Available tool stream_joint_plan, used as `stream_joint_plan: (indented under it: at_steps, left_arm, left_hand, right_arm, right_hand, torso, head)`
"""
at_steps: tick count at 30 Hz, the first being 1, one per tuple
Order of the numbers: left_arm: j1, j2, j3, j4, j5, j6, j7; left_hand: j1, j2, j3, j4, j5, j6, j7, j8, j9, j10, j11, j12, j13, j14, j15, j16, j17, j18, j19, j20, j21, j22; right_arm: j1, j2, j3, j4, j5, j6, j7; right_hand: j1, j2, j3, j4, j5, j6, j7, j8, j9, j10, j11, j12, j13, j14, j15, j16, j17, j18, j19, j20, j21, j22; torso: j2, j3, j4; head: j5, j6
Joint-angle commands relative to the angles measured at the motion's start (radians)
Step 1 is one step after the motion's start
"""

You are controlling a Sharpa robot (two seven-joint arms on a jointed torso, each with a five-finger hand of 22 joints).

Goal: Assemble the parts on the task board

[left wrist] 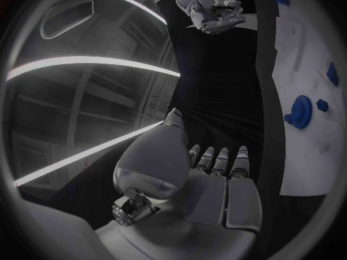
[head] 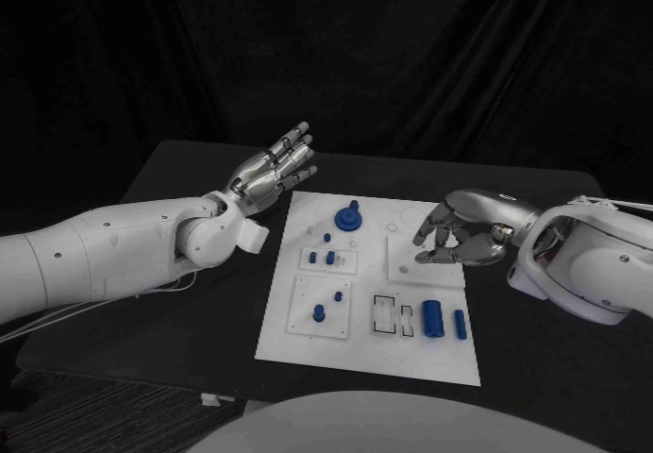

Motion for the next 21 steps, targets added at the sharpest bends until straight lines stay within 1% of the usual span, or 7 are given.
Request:
stream_joint_plan:
  at_steps: [1,4,7,10,13,15,21]
  left_arm:
    - [-0.001,-0.002,0.001,0.004,-0.103,-0.078,0.086]
    - [-0.002,-0.001,0.001,0.004,-0.122,-0.108,0.097]
    - [-0.004,-0.001,0.001,0.005,-0.146,-0.147,0.108]
    - [-0.007,-0.002,0.001,0.004,-0.189,-0.196,0.120]
    - [-0.009,-0.002,0.001,0.005,-0.212,-0.225,0.123]
    - [-0.010,-0.002,0.001,0.004,-0.221,-0.236,0.120]
    - [-0.013,-0.003,0.001,0.003,-0.234,-0.232,0.108]
  left_hand:
    - [-0.014,-0.004,-0.010,0.001,-0.019,-0.006,0.017,-0.003,-0.001,0.000,-0.008,-0.003,-0.001,0.000,-0.021,-0.004,-0.001,0.010,0.000,-0.026,-0.003,-0.001]
    - [-0.021,-0.010,-0.016,0.000,-0.028,0.000,0.019,-0.002,0.000,0.000,-0.011,-0.003,-0.001,0.000,-0.032,-0.004,-0.001,0.010,0.000,-0.044,-0.003,-0.001]
    - [-0.034,-0.016,-0.021,0.000,-0.063,0.008,0.003,0.000,0.002,0.000,-0.022,-0.003,-0.001,0.000,-0.061,-0.004,-0.001,0.010,0.000,-0.074,-0.003,-0.001]
    - [-0.114,-0.008,-0.045,0.001,-0.270,0.007,0.029,-0.001,0.002,0.000,-0.029,-0.003,-0.001,0.000,-0.083,-0.004,-0.001,0.007,0.000,-0.109,-0.003,-0.001]
    - [-0.187,-0.024,-0.080,0.001,-0.282,0.008,0.070,0.000,0.002,0.000,-0.046,-0.003,-0.001,0.000,-0.091,-0.004,-0.001,0.001,0.000,-0.124,-0.003,-0.001]
    - [-0.217,-0.010,-0.084,0.000,-0.282,0.005,0.077,-0.001,0.002,0.000,-0.041,-0.003,-0.001,0.000,-0.089,-0.004,-0.001,-0.006,0.000,-0.128,-0.003,-0.001]
    - [-0.214,0.022,-0.081,-0.003,-0.282,0.013,0.076,0.001,0.003,0.000,-0.032,-0.003,-0.001,0.000,-0.083,-0.004,-0.001,-0.011,0.000,-0.126,-0.003,-0.001]
  right_arm:
    - [-0.011,-0.028,0.000,-0.005,0.189,0.174,-0.153]
    - [-0.024,-0.048,0.000,-0.009,0.207,0.189,-0.223]
    - [-0.035,-0.055,0.000,-0.014,0.215,0.207,-0.295]
    - [-0.045,-0.055,0.000,-0.017,0.219,0.233,-0.366]
    - [-0.053,-0.053,-0.001,-0.018,0.221,0.246,-0.410]
    - [-0.061,-0.051,-0.001,-0.018,0.222,0.251,-0.434]
    - [-0.094,-0.041,-0.001,-0.016,0.198,0.251,-0.496]
  right_hand:
    - [-0.110,0.028,-0.058,-0.008,0.001,0.024,-0.014,0.016,0.020,-0.029,-0.029,0.204,0.165,0.052,-0.014,-0.005,0.077,0.009,0.000,-0.018,-0.014,0.139]
    - [-0.228,0.077,-0.109,0.004,0.041,0.035,-0.034,0.060,0.083,-0.005,-0.027,0.714,0.725,0.058,-0.031,-0.018,0.064,0.000,0.028,-0.031,0.023,0.147]
    - [-0.330,0.123,-0.137,0.009,0.082,0.053,-0.046,0.111,0.149,0.114,-0.049,0.960,1.032,0.064,-0.042,-0.030,0.045,-0.021,0.073,-0.044,0.140,0.178]
    - [-0.416,0.153,-0.158,0.008,0.086,0.053,-0.063,0.173,0.243,0.171,-0.065,1.055,1.164,0.068,-0.056,-0.028,0.040,-0.031,0.090,-0.057,0.197,0.192]
    - [-0.440,0.159,-0.167,0.008,0.077,0.061,-0.079,0.227,0.315,0.206,-0.076,1.108,1.240,0.071,-0.067,-0.020,0.046,-0.038,0.101,-0.066,0.236,0.201]
    - [-0.442,0.161,-0.168,0.008,0.078,0.045,-0.092,0.290,0.408,0.225,-0.086,1.136,1.281,0.073,-0.076,-0.009,0.056,-0.043,0.108,-0.075,0.266,0.207]
    - [-0.447,0.163,-0.170,0.006,0.078,0.017,-0.096,0.346,0.517,0.248,-0.087,1.171,1.333,0.082,-0.090,0.024,0.096,-0.069,0.146,-0.088,0.400,0.241]
  torso:
    - [0.000,0.0027,-0.0072]
    - [-0.001,0.0009,-0.0026]
    - [-0.001,0.0013,-0.0036]
    - [-0.001,0.0022,-0.0071]
    - [-0.001,0.0017,-0.0060]
    - [-0.001,0.0009,-0.0043]
    - [-0.001,0.0005,-0.0045]
  head:
    - [-0.002,0.000]
    - [-0.015,0.000]
    - [-0.021,0.000]
    - [-0.029,0.000]
    - [-0.036,0.000]
    - [-0.041,0.000]
    - [-0.042,0.000]
